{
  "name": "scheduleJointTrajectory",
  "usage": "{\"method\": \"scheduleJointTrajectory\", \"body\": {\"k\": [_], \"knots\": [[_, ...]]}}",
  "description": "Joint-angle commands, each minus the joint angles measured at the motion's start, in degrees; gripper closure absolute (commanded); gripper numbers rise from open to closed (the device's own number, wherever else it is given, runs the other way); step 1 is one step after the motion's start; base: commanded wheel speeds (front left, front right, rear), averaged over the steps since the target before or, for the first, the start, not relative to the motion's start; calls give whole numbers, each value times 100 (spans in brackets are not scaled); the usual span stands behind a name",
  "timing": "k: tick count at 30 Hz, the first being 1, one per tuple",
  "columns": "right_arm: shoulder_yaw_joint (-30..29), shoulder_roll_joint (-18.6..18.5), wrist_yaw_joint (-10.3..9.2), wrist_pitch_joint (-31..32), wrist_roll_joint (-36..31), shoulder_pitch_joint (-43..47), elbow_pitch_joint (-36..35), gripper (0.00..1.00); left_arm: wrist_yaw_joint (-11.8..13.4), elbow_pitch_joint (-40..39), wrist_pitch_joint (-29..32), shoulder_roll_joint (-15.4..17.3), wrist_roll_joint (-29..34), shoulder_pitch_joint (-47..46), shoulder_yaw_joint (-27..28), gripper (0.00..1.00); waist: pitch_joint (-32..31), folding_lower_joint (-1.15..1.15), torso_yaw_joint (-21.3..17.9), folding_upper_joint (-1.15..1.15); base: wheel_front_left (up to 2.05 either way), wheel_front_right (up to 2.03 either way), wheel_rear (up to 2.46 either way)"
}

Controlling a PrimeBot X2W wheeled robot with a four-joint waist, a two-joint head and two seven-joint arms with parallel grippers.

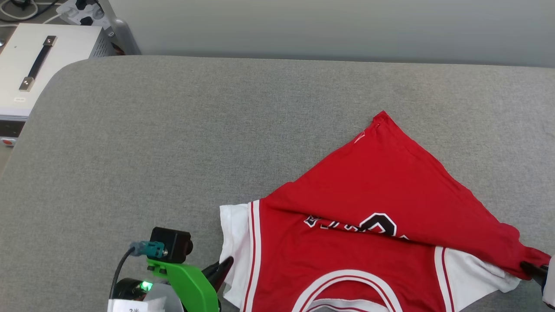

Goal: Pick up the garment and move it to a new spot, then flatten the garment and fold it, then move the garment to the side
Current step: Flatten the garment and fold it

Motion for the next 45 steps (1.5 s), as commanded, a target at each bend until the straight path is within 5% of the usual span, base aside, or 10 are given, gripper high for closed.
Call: {"method": "scheduleJointTrajectory", "body": {"k": [1, 12, 21, 45], "knots": [[-37, 6, -4, 50, -32, -5, -105, 0, 18, 2, -48, -10, -63, 18, 17, 100, -7, 0, -1, 0, 0, 0, 0], [-82, -165, -4, 729, 61, -813, -1179, 0, -32, -67, -90, 20, -33, -68, 2, 100, 134, 0, 141, 0, 0, 0, 0], [668, -285, -4, 1640, 5, -1888, -1588, 0, -105, -142, -124, -35, 58, -285, -85, 100, 613, 0, 508, 0, 0, 0, 0], [2171, -799, -4, 1821, -535, -4523, 546, 0, -360, -59, -350, -462, 212, -966, -388, 100, 1913, 0, 1689, 0, 0, 0, 0]]}}
